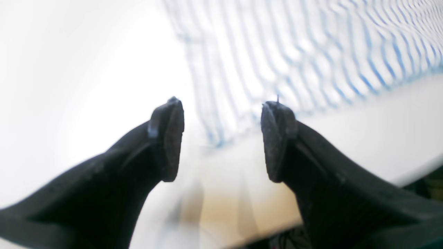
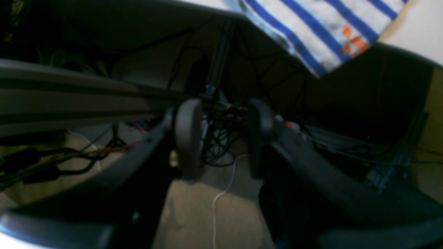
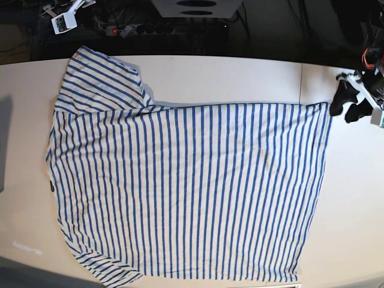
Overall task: Fold the T-shirt properly
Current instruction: 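Grasp the hem corner of the striped shirt with the left gripper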
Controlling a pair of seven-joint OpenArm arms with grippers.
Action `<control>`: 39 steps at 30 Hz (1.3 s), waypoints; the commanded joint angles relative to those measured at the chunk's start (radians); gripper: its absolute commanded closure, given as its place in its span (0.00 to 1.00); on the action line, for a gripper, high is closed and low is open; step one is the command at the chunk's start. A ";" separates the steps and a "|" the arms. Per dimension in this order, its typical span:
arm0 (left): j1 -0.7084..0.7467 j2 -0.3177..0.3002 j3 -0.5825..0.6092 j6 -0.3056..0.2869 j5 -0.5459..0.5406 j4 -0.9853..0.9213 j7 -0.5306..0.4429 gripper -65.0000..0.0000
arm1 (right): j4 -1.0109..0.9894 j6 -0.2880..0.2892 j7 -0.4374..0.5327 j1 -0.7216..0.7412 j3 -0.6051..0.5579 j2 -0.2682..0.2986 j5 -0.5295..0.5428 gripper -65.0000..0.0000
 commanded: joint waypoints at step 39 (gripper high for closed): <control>-0.361 -0.046 0.338 -0.085 -0.318 -0.492 0.383 0.41 | 0.013 0.026 0.008 -0.017 0.008 0.005 0.012 0.66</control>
